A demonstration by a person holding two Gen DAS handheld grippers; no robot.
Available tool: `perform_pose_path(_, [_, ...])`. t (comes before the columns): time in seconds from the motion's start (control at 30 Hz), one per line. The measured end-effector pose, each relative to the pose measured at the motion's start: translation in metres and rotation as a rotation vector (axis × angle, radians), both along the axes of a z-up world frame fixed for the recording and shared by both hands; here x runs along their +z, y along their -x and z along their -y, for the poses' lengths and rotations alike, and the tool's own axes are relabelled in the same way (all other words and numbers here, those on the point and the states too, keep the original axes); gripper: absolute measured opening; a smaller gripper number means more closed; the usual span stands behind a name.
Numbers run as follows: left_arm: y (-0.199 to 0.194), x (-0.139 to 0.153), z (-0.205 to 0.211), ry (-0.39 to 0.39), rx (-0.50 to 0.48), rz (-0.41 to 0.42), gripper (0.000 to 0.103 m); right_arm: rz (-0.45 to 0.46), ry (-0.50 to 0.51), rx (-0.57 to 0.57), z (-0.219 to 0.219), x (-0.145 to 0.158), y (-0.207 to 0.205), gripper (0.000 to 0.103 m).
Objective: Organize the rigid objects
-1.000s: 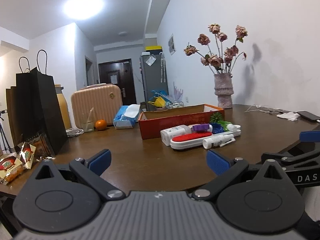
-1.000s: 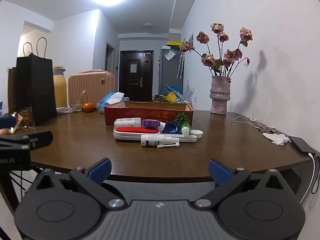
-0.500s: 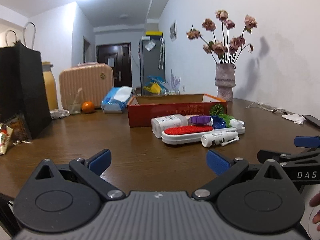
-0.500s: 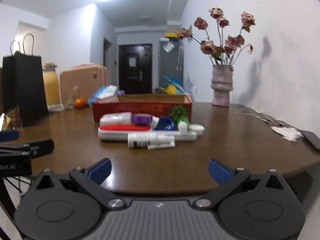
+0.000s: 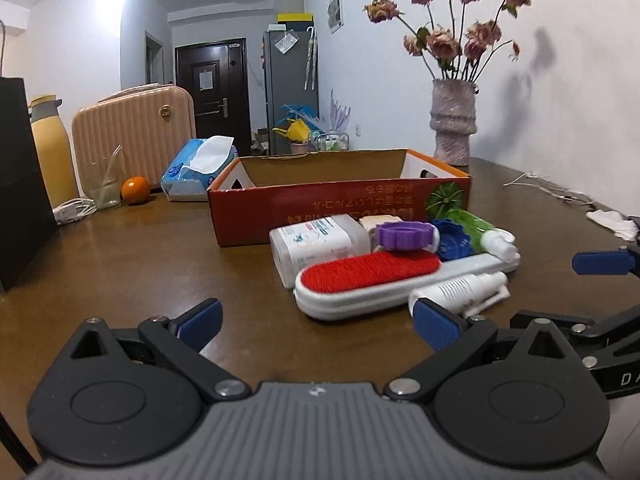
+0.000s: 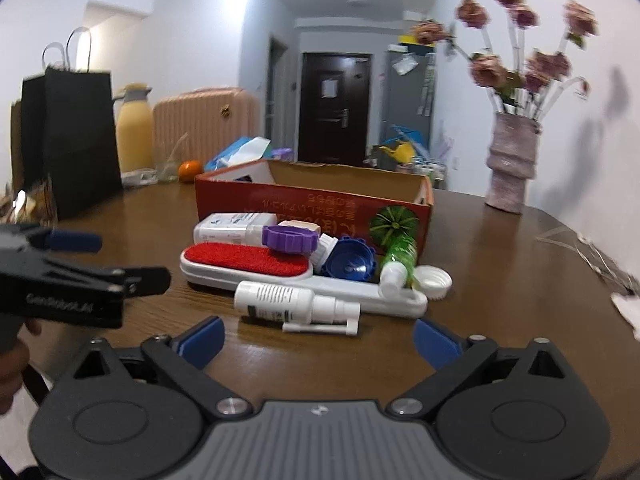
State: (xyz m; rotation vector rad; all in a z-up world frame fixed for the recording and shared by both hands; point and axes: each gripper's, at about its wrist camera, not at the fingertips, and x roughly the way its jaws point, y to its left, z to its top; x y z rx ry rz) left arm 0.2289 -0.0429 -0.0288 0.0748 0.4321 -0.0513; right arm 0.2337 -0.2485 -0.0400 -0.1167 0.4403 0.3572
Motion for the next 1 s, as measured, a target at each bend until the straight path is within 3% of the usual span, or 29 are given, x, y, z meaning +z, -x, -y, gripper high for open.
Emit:
perform_pose_path(0.13, [-0.022,0.0,0.002,-0.007,-0.003,-0.015,0.103,-0.026,-0.003,0.002,0.003,0.001,-0.029,0.091])
perform_pose_path(0.37, [-0.061,-0.003,-0.008,0.068,0.034,-0.078,0.103,-0.144,-0.173,-0.131,0.034,-0.01,-0.078,0.07])
perform_pose_path(0.5, [-0.079,-0.008,-0.014,0.124,0.043,-0.134,0.092,-0.161,-0.212,-0.213,0.053,-0.014,-0.098,0.059])
perform_pose_path(0.6, [-0.087,-0.011,-0.02,0.184,0.053,-0.158,0.092,-0.166,-0.211,-0.261,0.064,-0.017,-0.11,0.052])
perform_pose_path(0.73, [-0.089,-0.013,-0.023,0.225,0.06,-0.168,0.087,-0.2,-0.248,-0.259,0.073,-0.019,-0.12,0.024])
perform_pose_path(0.9, [-0.087,-0.011,-0.026,0.253,0.065,-0.186,0.081,-0.225,-0.315,-0.272,0.077,-0.016,-0.116,0.021])
perform_pose_path(1.0, [-0.087,-0.012,-0.026,0.261,0.068,-0.182,0.081,-0.173,-0.284,-0.328,0.077,-0.011,-0.098,0.021])
